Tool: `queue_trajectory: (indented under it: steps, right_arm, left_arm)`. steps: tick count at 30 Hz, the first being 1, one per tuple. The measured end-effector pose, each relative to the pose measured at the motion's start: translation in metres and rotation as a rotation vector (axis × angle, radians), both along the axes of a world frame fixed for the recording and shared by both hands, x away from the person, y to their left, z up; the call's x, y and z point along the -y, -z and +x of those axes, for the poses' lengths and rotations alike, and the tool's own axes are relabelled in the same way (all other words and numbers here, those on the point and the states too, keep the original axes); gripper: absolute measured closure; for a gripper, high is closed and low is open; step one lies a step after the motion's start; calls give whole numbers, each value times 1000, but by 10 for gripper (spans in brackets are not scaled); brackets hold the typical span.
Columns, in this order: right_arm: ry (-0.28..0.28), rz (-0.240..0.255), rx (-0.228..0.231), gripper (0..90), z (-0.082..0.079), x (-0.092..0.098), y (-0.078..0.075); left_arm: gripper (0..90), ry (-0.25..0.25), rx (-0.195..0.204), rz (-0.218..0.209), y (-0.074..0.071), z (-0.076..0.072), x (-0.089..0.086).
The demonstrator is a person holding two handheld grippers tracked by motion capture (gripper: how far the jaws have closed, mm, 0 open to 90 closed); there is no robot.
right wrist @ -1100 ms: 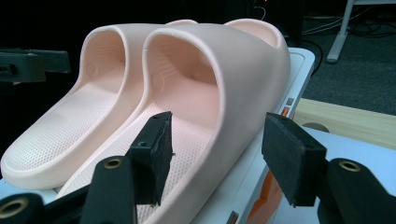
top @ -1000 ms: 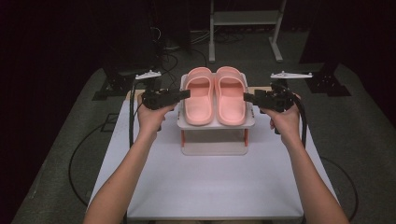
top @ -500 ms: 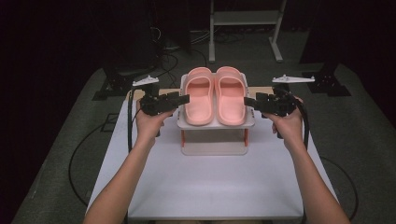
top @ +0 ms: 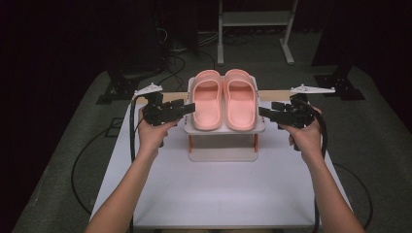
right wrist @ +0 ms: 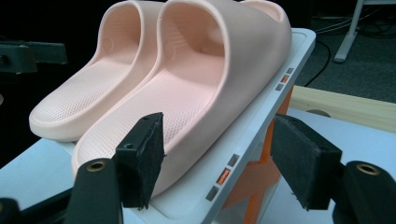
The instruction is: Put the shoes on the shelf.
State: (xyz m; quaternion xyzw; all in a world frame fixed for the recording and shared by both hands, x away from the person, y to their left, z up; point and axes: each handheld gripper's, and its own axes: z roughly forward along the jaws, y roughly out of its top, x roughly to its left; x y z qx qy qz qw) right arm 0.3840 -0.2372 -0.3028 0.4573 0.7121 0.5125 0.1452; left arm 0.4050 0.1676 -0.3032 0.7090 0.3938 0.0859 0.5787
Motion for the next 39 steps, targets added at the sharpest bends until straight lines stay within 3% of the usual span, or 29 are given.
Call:
queue_trajectory:
  steps: [15, 39]
  right_arm:
    - [4, 7, 6, 330, -11, 11, 8]
    - [0, 4, 1, 312, -33, 24, 30]
  left_arm:
    - [314, 24, 26, -7, 0, -16, 4]
    - [265, -7, 6, -19, 32, -43, -17]
